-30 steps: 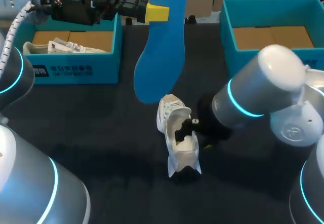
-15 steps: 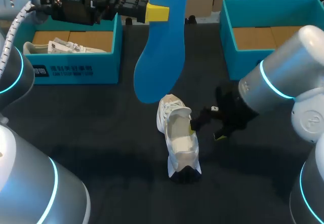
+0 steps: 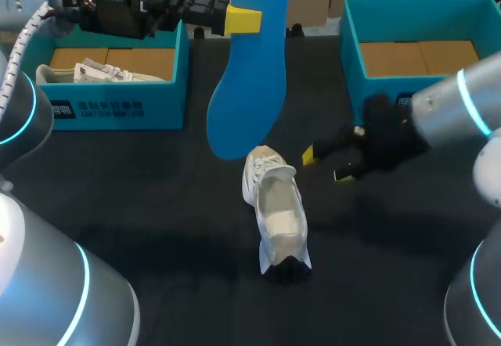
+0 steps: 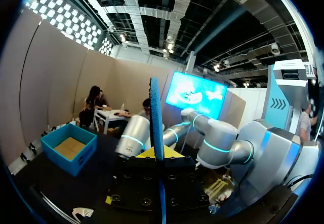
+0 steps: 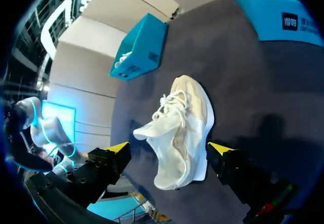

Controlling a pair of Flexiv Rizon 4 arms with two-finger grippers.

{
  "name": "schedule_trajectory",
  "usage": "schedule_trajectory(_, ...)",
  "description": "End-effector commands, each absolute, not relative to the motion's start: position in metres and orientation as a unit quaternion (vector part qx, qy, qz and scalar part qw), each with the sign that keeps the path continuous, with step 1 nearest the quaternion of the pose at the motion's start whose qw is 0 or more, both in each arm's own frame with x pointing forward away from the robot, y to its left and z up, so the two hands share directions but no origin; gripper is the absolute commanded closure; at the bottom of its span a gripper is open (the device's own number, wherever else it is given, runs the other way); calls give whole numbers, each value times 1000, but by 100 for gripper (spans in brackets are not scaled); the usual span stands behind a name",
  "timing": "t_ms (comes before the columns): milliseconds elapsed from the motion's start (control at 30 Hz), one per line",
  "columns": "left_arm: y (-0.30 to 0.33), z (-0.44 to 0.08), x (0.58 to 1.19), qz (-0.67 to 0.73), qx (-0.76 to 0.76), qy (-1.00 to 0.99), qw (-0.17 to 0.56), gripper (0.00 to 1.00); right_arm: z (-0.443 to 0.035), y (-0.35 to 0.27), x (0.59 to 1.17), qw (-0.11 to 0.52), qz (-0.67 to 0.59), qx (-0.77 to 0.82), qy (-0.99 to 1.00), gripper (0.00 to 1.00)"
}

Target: Take the shoe out of the shoebox, open the shoe tongue, remove and reinsert the insole, then place the shoe into the shoebox

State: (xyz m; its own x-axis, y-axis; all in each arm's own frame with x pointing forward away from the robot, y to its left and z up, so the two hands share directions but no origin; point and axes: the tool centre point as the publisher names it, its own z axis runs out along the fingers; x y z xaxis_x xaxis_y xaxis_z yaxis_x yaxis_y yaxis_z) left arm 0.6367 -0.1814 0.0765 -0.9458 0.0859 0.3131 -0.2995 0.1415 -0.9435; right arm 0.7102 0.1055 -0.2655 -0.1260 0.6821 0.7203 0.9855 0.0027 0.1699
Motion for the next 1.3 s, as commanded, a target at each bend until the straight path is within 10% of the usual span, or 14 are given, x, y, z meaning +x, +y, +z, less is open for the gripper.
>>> schedule_trajectory(33,-184,77,638,650,71,-742,149,100,-232,73,708,235,-314,-619,-681,0)
schedule_trajectory(1300,-184,77,638,650,71,-742,149,100,-165,50,735,383,-485,-549,-563,0)
